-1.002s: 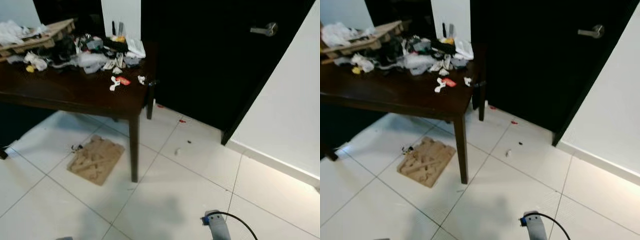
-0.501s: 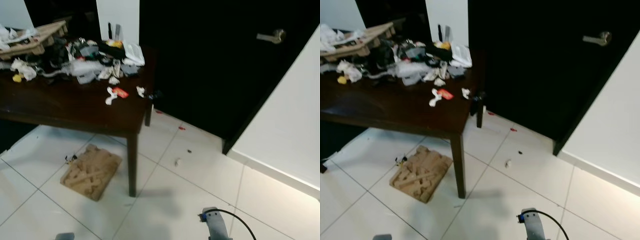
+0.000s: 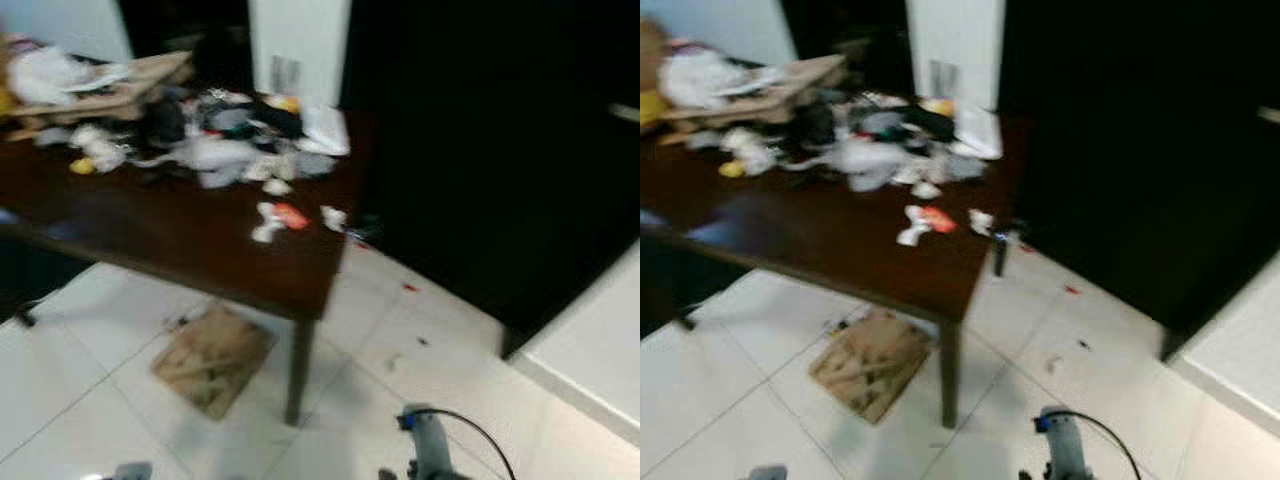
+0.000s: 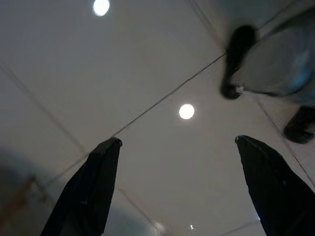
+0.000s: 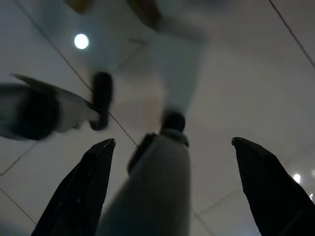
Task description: Picking trash to rubbish bin
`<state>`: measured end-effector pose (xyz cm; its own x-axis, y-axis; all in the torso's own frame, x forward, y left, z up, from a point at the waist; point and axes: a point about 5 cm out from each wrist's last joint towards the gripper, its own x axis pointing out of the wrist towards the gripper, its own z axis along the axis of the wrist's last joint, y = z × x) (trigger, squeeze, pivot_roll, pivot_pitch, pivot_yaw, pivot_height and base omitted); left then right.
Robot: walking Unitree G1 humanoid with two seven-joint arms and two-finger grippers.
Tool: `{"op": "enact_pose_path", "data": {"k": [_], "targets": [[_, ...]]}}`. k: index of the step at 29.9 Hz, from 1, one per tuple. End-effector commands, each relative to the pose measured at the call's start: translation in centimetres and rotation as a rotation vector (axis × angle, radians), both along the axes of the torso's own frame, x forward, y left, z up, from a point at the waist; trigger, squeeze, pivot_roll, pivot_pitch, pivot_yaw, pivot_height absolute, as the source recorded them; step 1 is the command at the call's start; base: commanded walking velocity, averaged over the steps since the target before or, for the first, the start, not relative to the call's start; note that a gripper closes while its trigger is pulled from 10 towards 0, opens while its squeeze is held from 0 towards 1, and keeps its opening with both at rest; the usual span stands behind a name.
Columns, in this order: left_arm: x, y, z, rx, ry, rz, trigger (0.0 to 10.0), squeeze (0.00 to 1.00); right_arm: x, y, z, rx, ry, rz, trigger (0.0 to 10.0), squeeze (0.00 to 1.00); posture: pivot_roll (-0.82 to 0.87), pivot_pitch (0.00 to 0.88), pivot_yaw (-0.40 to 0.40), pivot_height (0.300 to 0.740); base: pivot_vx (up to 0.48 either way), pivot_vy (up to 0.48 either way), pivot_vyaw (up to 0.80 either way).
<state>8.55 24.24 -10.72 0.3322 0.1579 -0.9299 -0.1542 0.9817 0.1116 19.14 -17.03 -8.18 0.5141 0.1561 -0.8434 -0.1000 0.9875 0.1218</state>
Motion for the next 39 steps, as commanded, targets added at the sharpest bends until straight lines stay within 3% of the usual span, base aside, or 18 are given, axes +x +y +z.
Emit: {"op": "enact_pose_path", "data": {"k": [1,7,19,24,26,30,32,33,34,35,37,38,39], "targets": [[0.8,-0.4,0.1,-0.007,-0.018,-0.014,10.0,0.00,-1.0,-1.1,-0.4,-0.044,0.035,-0.042,10.0,0.00,0.20,0.089,-0.059,0.740,0.322,0.000,0.00],[0.8,-0.4,0.1,-0.005,-0.022,0.010,10.0,0.00,-0.9,-2.7,-0.2,-0.130,0.036,-0.128,10.0,0.00,0.20,0.089,-0.059,0.740,0.215,0.000,0.00],[0.9,-0.7,0.0,-0.033,-0.031,0.008,10.0,0.00,-2.0,-5.3,-0.4,-0.301,0.111,-0.161,10.0,0.00,0.20,0.088,-0.063,0.740,0.000,0.000,0.00],[0.8,-0.9,0.0,-0.038,-0.030,0.009,10.0,0.00,-2.4,-6.9,-0.1,-0.348,0.124,-0.286,10.0,0.00,0.20,0.090,-0.065,0.740,0.000,0.000,-0.71],[0.7,-0.9,0.0,-0.038,-0.029,0.010,10.0,0.00,-1.0,-8.2,0.9,-0.321,0.045,-0.453,10.0,0.00,0.20,0.094,-0.063,0.740,0.000,0.000,-0.80],[0.6,-0.8,0.0,-0.036,-0.028,0.011,10.0,0.00,0.8,-9.2,2.2,-0.275,-0.050,-0.589,10.0,0.00,0.20,0.096,-0.060,0.740,0.000,0.000,-0.20],[0.6,-0.7,0.0,-0.032,-0.027,0.009,10.0,0.00,3.9,-10.6,4.7,-0.170,-0.196,-0.765,10.0,0.00,0.20,0.099,-0.058,0.740,0.000,0.000,0.00],[0.6,-0.7,0.0,-0.032,-0.027,0.009,10.0,0.00,3.9,-10.6,4.7,-0.170,-0.196,-0.765,10.0,0.00,0.20,0.099,-0.058,0.740,0.000,0.000,0.00],[0.6,-0.7,0.0,-0.030,-0.027,0.007,10.0,0.00,6.4,-11.6,7.0,-0.053,-0.327,-0.887,10.0,0.00,0.20,0.100,-0.057,0.740,0.000,0.000,0.00],[0.6,-0.7,0.0,-0.030,-0.027,0.007,10.0,0.00,7.6,-11.9,8.2,0.016,-0.389,-0.931,10.0,0.00,0.20,0.101,-0.058,0.740,0.000,0.000,0.00],[0.5,-0.7,0.0,-0.030,-0.026,0.007,10.0,0.00,8.4,-12.1,9.0,0.070,-0.433,-0.959,10.0,0.00,0.20,0.101,-0.058,0.740,0.000,0.000,0.00],[0.5,-0.6,0.0,-0.030,-0.026,0.007,10.0,0.00,9.5,-12.0,10.1,0.163,-0.490,-0.984,10.0,0.00,0.20,0.101,-0.058,0.740,0.000,0.000,0.00],[0.5,-0.6,0.0,-0.030,-0.026,0.007,10.0,0.00,9.5,-12.0,10.1,0.163,-0.490,-0.984,10.0,0.00,0.20,0.101,-0.058,0.740,0.000,0.000,0.00]]}}
